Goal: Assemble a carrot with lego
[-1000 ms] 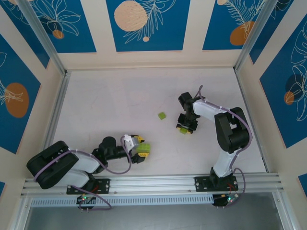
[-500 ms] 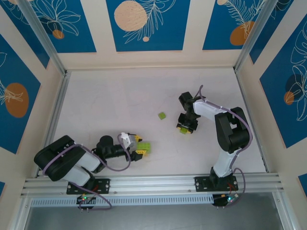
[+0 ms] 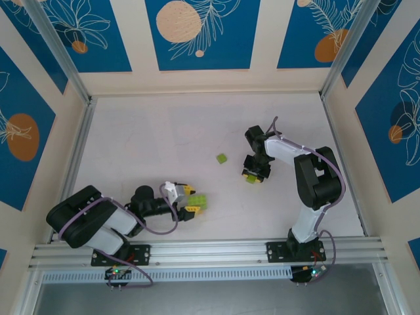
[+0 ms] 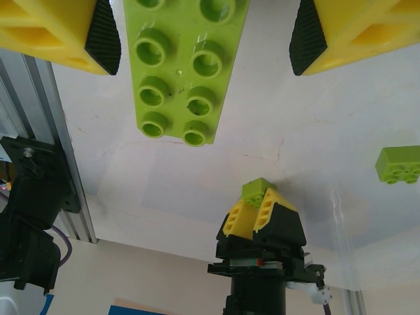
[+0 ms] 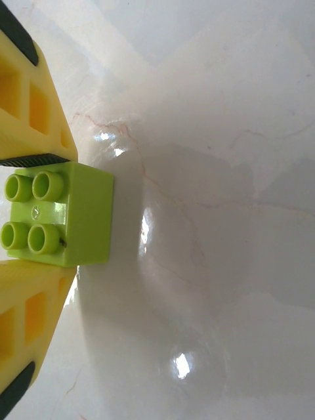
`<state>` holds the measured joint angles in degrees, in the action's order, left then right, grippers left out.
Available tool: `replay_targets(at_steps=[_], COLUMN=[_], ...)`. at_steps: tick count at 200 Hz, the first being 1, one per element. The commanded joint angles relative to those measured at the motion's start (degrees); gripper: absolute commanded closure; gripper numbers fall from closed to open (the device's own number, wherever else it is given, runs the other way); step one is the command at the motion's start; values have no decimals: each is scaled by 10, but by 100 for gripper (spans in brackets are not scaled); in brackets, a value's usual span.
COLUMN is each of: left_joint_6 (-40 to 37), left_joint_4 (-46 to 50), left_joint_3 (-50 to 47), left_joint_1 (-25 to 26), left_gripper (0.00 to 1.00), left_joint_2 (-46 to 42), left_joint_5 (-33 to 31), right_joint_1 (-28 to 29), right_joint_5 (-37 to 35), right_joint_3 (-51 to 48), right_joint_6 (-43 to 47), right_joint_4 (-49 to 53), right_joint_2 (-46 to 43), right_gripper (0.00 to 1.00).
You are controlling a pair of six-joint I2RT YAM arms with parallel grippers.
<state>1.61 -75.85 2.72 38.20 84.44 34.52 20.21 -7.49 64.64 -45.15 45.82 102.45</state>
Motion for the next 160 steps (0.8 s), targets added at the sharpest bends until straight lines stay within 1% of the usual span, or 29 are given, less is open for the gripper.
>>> replay_targets(at_steps=[1,24,50,70,75,130,160], left_joint_6=[5,3,1,1,1,-3,-13], left_joint_4=[-16,-16,-16,-15,-14,-11,4], left_joint_3=[2,2,3,3,4,3,7], left_joint_1=[-6,-5,-5,-5,-5,0,10], left_gripper=[31,35,45,49,52,67,70], left_joint_2=[1,2,4,2,3,-2,-9], left_joint_5=[24,27,33,38,42,62,69], right_joint_1=[-3,-3,-2,-1,-1,4,9], right_joint_5=[17,18,19,18,18,16,7], right_joint_3=[11,11,11,10,9,3,4], right_joint_6=[7,9,9,10,10,12,10], right_joint_4=[9,10,10,10,10,13,21], right_joint_2=[3,3,3,3,3,-3,-9], right_gripper=[64,65,67,67,68,70,73])
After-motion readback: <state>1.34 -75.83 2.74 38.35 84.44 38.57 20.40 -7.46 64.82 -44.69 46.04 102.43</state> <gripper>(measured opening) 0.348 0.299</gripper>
